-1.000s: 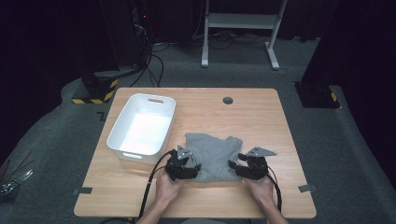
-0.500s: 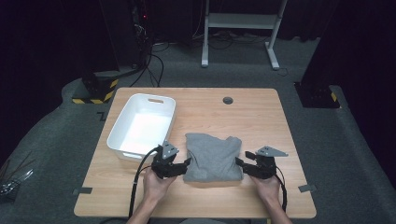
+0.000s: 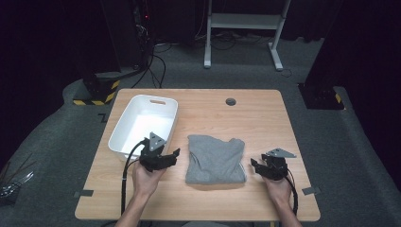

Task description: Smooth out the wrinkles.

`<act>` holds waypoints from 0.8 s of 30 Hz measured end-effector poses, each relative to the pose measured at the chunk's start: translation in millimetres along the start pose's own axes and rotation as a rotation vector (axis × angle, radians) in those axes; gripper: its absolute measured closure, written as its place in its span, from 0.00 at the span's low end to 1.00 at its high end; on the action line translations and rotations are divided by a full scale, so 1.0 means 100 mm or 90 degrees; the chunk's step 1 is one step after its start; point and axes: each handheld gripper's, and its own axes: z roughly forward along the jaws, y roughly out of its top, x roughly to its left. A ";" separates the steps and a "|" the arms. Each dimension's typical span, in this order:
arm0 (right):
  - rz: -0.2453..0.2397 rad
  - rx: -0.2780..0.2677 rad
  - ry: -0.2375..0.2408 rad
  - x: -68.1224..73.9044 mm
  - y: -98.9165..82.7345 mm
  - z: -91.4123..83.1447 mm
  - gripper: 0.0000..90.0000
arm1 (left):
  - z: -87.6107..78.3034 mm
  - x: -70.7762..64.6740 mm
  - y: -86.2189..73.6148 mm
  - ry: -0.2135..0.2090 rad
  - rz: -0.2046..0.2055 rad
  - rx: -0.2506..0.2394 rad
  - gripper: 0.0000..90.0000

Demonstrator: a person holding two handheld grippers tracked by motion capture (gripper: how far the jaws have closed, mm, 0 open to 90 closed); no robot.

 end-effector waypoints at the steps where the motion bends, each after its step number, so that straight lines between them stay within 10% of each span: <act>1: -0.004 -0.008 -0.007 -0.01 0.00 -0.01 0.49 | 0.02 0.03 0.00 0.008 -0.005 0.006 0.36; 11: 0.006 0.003 -0.023 -0.08 0.00 -0.01 0.49 | 0.23 0.21 -0.07 0.049 -0.037 0.054 0.37; 24: -0.001 0.005 -0.025 -0.07 0.00 -0.01 0.49 | 0.24 0.21 -0.04 0.054 -0.005 0.081 0.67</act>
